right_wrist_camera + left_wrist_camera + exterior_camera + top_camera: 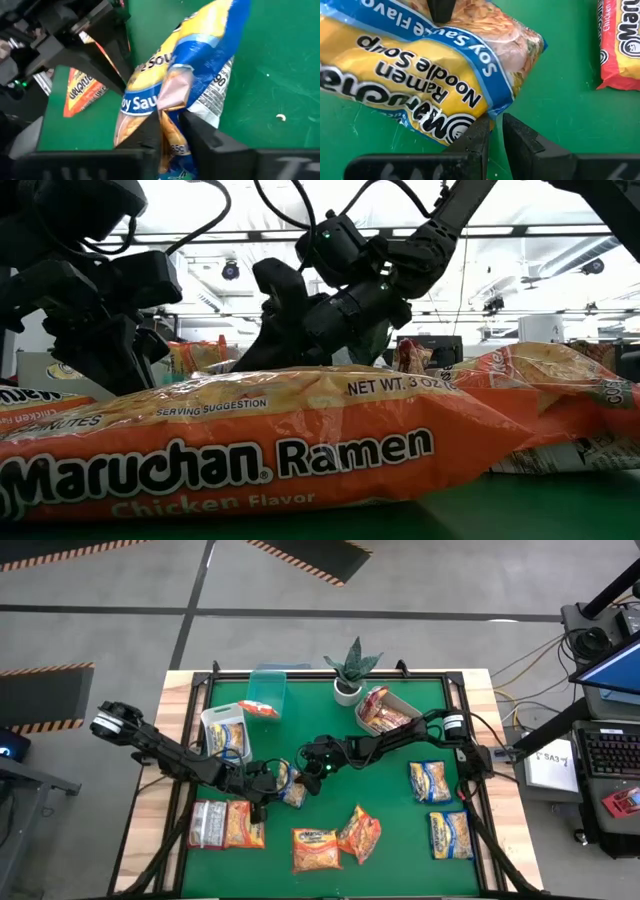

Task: Sort Maruchan noodles
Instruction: Put the blue noodle pack into the white bin

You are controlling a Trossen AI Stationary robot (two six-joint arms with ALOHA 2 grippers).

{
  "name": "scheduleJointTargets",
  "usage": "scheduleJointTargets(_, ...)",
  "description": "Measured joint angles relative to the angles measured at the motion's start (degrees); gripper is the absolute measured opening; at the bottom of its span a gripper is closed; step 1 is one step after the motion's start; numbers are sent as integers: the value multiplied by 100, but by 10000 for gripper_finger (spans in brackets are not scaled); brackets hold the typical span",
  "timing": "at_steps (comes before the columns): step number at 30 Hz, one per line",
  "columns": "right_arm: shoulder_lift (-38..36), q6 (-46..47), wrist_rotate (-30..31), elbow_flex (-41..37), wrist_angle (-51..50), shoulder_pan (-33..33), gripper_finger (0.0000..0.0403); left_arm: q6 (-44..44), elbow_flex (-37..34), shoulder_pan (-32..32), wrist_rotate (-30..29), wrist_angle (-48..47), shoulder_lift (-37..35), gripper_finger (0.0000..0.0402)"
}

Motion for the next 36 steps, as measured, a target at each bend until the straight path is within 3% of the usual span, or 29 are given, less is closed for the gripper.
scheduleJointTargets(3,-48,-459,-1,-33,-52,12,18,5,3,-11,99,-13,-119,38)
scheduleJointTargets(9,-218,-1704,54,-49,-413,177,15,459,6,-13,53,-93,-839,38)
scheduleJointTargets(17,-350,-3188,1574,-42,-702,728,13,952,8,32,-1260,155,-1937,49)
scheduleJointTargets(24,-522,-3921,2367,-31,-741,1045,13,444,-21,133,-1256,58,-2172,142)
scheduleJointTargets(30,-549,-4453,2965,-31,-802,1198,13,406,-45,131,-1305,306,-1891,241)
scheduleJointTargets(36,-549,-4998,3472,-31,-800,1375,12,391,-49,126,-1445,338,-1617,306)
